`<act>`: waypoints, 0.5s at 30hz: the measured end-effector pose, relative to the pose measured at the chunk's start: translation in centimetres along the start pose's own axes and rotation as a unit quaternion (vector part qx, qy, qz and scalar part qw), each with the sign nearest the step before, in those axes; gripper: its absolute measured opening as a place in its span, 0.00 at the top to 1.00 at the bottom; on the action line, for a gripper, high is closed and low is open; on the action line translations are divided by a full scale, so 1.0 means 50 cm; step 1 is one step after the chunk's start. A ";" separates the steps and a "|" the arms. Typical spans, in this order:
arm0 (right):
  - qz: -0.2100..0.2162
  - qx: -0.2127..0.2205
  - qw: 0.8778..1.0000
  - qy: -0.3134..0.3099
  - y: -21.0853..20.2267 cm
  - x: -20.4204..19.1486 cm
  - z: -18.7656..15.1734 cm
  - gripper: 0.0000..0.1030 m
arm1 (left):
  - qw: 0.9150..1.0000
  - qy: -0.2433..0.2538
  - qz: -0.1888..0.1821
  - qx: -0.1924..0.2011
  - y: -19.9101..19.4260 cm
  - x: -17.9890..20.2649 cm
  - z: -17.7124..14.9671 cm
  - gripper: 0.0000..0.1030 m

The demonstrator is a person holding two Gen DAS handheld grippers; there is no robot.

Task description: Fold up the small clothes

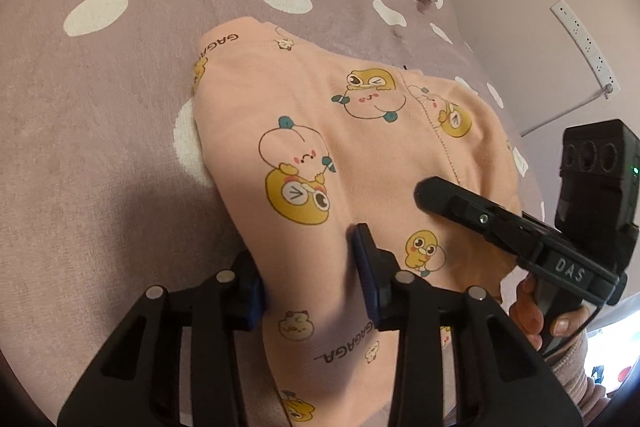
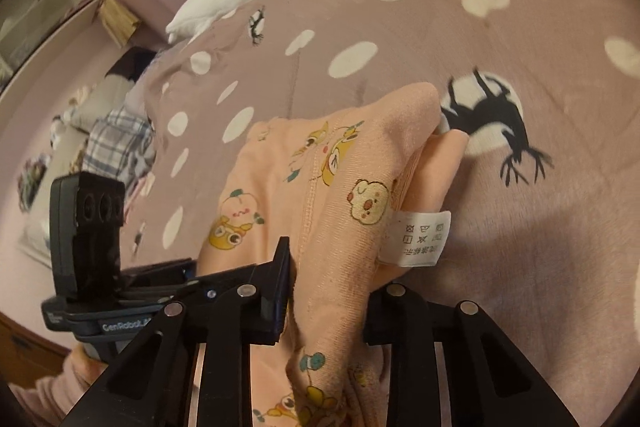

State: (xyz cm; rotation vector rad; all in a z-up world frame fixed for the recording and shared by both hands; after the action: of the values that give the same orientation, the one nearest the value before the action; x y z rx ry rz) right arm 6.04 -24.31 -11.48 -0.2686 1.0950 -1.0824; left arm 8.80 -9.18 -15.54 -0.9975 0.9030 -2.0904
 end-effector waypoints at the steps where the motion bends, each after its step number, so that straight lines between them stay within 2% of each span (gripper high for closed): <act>1: -0.002 0.003 1.000 -0.006 -0.001 -0.006 0.000 0.72 | 1.000 -0.001 0.001 0.002 -0.002 0.000 0.001 0.68; 15: 0.009 0.042 0.999 -0.031 -0.049 -0.051 -0.006 0.74 | 0.998 0.040 0.023 0.039 -0.066 0.043 -0.010 0.69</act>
State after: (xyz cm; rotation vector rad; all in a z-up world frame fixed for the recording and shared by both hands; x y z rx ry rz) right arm 4.28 -23.35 -8.52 -0.2240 0.9933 -1.0939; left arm 6.48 -8.87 -12.32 -0.8520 0.8680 -2.1229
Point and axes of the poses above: each gripper's, at about its wrist camera, not at the fingertips, and y roughly the way its jaws point, x to its right, z to its top, the point moved 3 cm from there along y, roughly the way its jaws point, and after that the axes turned 8 degrees about y, right-handed, at the moved point
